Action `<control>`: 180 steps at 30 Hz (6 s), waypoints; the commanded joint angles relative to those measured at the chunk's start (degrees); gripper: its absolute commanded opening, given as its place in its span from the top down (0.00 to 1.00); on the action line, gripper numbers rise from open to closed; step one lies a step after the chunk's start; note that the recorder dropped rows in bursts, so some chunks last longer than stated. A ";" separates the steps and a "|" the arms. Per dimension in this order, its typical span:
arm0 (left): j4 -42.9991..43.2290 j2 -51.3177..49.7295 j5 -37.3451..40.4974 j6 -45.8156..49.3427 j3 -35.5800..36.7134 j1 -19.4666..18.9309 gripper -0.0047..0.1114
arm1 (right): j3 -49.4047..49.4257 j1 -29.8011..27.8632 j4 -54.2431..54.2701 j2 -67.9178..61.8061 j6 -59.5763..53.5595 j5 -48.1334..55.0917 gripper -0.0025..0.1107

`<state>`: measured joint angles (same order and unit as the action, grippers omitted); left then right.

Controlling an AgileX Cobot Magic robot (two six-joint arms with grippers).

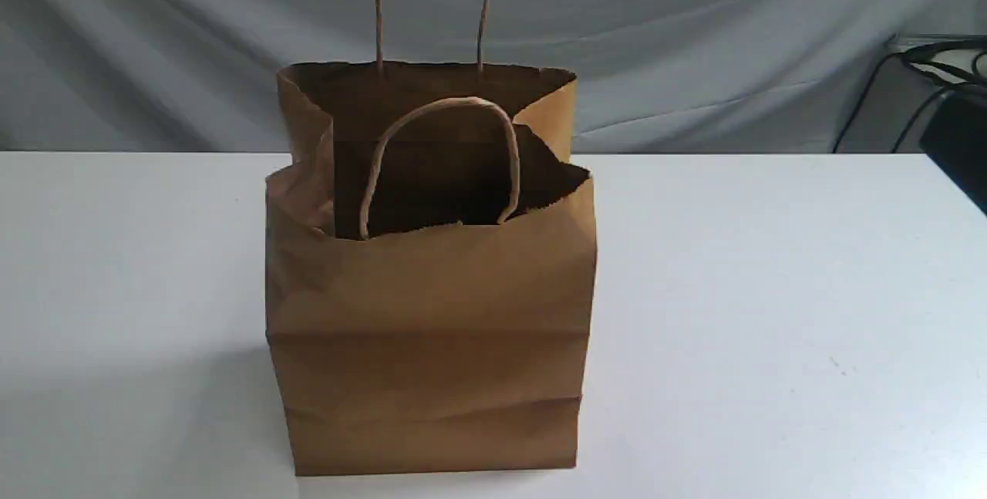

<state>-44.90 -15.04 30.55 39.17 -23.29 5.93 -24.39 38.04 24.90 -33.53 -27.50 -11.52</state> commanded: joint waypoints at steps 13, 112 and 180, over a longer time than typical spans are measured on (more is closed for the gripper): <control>-0.51 0.22 0.19 0.30 0.38 0.07 0.96 | 0.26 0.18 0.13 0.34 0.09 -0.70 0.98; 1.06 5.74 -7.47 1.66 1.88 -0.02 0.96 | 24.39 -38.04 -24.43 33.53 38.63 22.75 0.98; 42.52 15.04 -21.72 -42.05 23.29 -4.70 0.96 | 24.39 -38.04 -24.43 33.53 38.63 22.75 0.98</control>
<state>-1.71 -0.24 9.38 -2.53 -0.22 1.37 -0.22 0.37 0.00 -0.37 11.48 11.05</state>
